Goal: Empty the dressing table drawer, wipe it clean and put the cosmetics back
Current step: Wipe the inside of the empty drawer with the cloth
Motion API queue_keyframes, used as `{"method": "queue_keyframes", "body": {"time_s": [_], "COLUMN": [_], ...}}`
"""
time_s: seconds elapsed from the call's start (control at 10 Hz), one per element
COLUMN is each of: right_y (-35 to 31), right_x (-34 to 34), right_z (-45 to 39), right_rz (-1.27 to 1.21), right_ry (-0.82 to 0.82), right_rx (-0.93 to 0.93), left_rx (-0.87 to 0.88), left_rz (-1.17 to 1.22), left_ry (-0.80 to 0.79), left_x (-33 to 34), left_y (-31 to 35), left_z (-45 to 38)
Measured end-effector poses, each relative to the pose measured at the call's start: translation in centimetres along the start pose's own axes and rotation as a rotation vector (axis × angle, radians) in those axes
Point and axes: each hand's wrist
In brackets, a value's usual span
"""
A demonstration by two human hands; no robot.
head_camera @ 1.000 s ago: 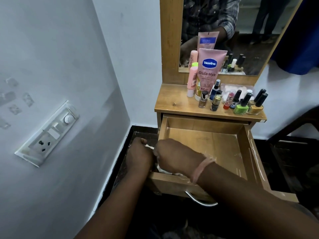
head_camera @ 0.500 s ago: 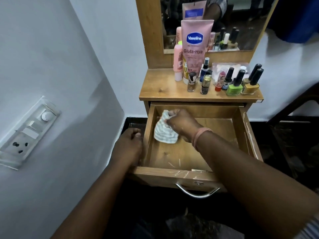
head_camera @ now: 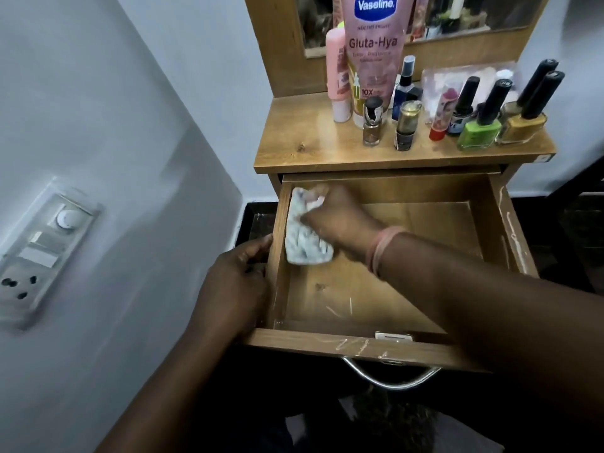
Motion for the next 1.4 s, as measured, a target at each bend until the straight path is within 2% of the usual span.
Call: {"method": "queue_keyframes", "body": {"time_s": [0.1, 0.2, 0.3, 0.4, 0.5, 0.6, 0.7, 0.8, 0.9, 1.0, 1.1, 1.2, 1.3, 1.4], "right_y": [-1.3, -0.9, 0.1, 0.1, -0.7, -0.3, -1.0, -1.2, -0.5, -0.4, 1.2, 0.6, -0.7, -0.5], "right_x": [-0.5, 0.1, 1.1, 1.2, 1.7, 1.9, 0.9, 0.4, 1.5, 1.6, 1.6, 2.0, 2.0, 1.2], "right_z": [-1.3, 1.4, 3.7, 2.3, 2.6, 3.9, 2.9, 1.3, 1.7, 2.9, 0.6, -0.8, -0.5, 0.5], "right_rz": [-0.114, 0.248, 0.431, 0.212, 0.326, 0.424, 0.350, 0.154, 0.329, 0.356, 0.020, 0.088, 0.210, 0.389], "right_ry": [0.092, -0.180, -0.398, -0.236, -0.228, -0.354, -0.346, -0.192, -0.359, -0.415, -0.116, 0.170, 0.086, -0.142], "right_rx": [0.012, 0.088, 0.176, 0.183, 0.163, 0.170, 0.145, 0.196, 0.160, 0.250, 0.195, 0.026, -0.013, 0.053], "left_rx": [-0.022, -0.030, -0.030, -0.032, -0.025, -0.019, 0.004, 0.003, -0.023, -0.032, -0.019, -0.018, -0.021, -0.019], "left_rz": [0.034, 0.053, 0.043, 0.045, 0.059, 0.068, 0.047, 0.043, 0.067, 0.040, 0.053, 0.046, 0.031, 0.030], "left_ry": [-0.013, -0.020, -0.010, -0.003, -0.009, -0.005, 0.000, -0.005, 0.004, 0.012, -0.004, -0.001, 0.004, 0.012], "left_x": [-0.2, -0.1, 0.0, -0.1, -0.2, -0.1, 0.0, -0.1, -0.1, 0.0, -0.1, -0.1, 0.0, 0.1], "left_y": [0.0, 0.0, 0.1, 0.3, 0.3, 0.2, 0.1, 0.2, 0.3, 0.6, 1.0, 1.0, 0.7, 0.6], "left_z": [-0.1, -0.3, -0.2, 0.0, 0.0, -0.2, -0.3, -0.2, -0.1, 0.0, 0.3, 0.4, 0.3, 0.4]}}
Point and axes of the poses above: each hand's wrist, its own z-axis away from the middle knuckle, its own x-axis out of the palm, y = z × x, and after that the axes turned 8 degrees about -y, right-handed
